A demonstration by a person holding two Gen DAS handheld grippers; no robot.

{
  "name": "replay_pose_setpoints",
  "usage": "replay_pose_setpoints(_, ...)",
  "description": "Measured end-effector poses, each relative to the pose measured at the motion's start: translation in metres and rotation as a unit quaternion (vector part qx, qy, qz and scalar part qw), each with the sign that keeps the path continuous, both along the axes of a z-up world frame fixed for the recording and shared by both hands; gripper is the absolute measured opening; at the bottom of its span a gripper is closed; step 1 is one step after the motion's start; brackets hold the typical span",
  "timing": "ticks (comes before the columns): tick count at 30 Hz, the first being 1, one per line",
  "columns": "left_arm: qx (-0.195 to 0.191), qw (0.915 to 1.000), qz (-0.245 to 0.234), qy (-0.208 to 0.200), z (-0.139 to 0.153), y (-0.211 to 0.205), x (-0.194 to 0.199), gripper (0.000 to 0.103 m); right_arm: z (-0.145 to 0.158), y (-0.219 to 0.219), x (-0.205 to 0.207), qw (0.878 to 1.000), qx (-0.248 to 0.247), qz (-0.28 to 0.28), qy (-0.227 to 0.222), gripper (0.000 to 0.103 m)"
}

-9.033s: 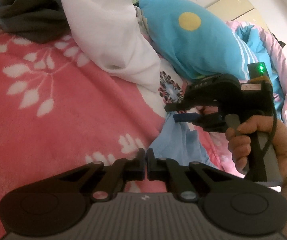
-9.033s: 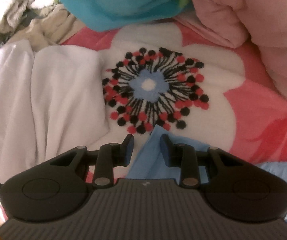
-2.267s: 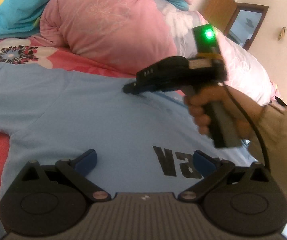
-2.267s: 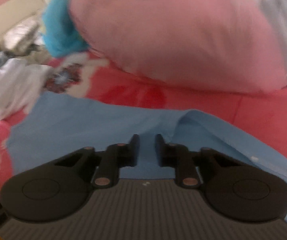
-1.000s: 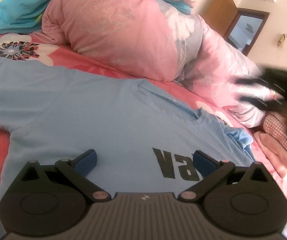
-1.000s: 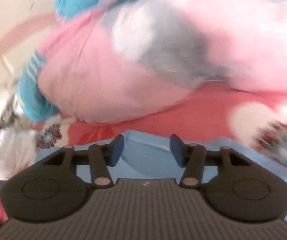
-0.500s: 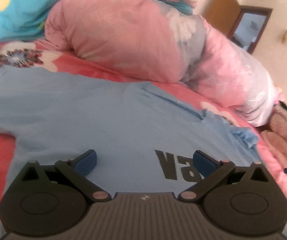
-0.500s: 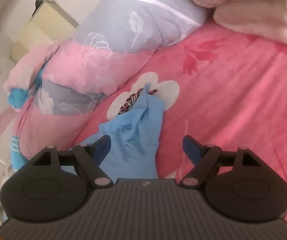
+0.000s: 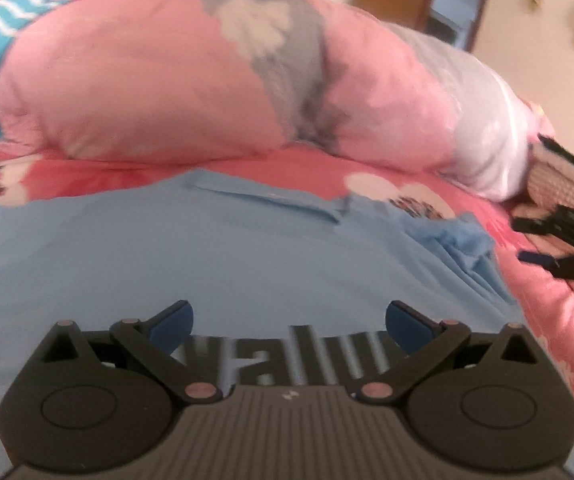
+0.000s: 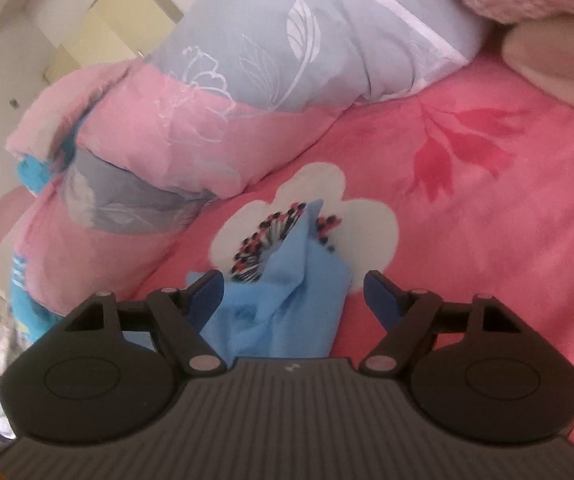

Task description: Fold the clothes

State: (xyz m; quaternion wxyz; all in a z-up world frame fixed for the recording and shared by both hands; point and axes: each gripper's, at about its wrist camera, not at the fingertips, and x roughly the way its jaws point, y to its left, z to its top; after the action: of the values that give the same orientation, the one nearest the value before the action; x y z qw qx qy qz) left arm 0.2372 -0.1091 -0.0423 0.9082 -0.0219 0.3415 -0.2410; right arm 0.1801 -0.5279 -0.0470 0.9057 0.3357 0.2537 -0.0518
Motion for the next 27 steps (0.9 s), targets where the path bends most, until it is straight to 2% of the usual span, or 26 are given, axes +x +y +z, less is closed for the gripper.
replay_pose_setpoints(2,0.003,1.0000,-0.008,0.006,-0.007,-0.012,0.003,0.102,-0.005,-0.003,0.013,1.000,-0.019,0.000,0.009,0.067)
replay_pose_setpoints(6,0.014,0.9997,-0.012,0.017,-0.020,-0.027,0.007,0.102,-0.026,-0.010,0.032,1.000,-0.002,0.013,0.024,0.052)
replay_pose_setpoints(7,0.019,0.9995,-0.010,0.021,-0.024,-0.029,0.008,0.102,-0.030,-0.010,0.033,1.000,0.002,0.014,0.024,0.043)
replay_pose_setpoints(8,0.023,0.9994,-0.008,0.025,-0.028,-0.031,0.009,0.101,-0.034,-0.011,0.034,1.000,0.006,0.016,0.023,0.025)
replay_pose_setpoints(9,0.025,0.9994,-0.008,0.022,-0.030,-0.031,0.008,0.101,-0.037,-0.011,0.034,1.000,0.011,0.019,0.018,0.018)
replay_pose_setpoints(10,0.027,0.9994,-0.007,0.018,-0.031,-0.031,0.007,0.101,-0.040,-0.011,0.034,1.000,0.016,0.022,0.013,0.006)
replay_pose_setpoints(13,0.033,0.9994,-0.004,0.008,-0.036,-0.030,0.003,0.101,-0.036,-0.008,0.028,0.999,0.025,0.036,-0.014,0.004)
replay_pose_setpoints(19,0.034,0.9994,0.001,0.006,-0.037,-0.033,0.004,0.101,0.009,0.038,0.009,0.987,-0.036,0.125,-0.091,0.003)
replay_pose_setpoints(22,0.027,0.9996,0.001,0.006,-0.037,-0.032,0.005,0.101,0.022,0.084,0.003,0.970,-0.098,0.204,-0.085,0.004)
replay_pose_setpoints(24,0.019,0.9998,0.001,0.007,-0.037,-0.030,0.005,0.102,0.026,0.119,-0.004,0.953,-0.150,0.255,-0.068,0.007)
replay_pose_setpoints(25,0.016,0.9998,0.001,0.007,-0.037,-0.029,0.006,0.102,0.028,0.134,-0.011,0.944,-0.178,0.273,-0.057,0.008)
replay_pose_setpoints(27,0.009,0.9999,0.001,0.008,-0.037,-0.027,0.007,0.102,0.032,0.153,-0.025,0.931,-0.205,0.300,-0.046,0.008)
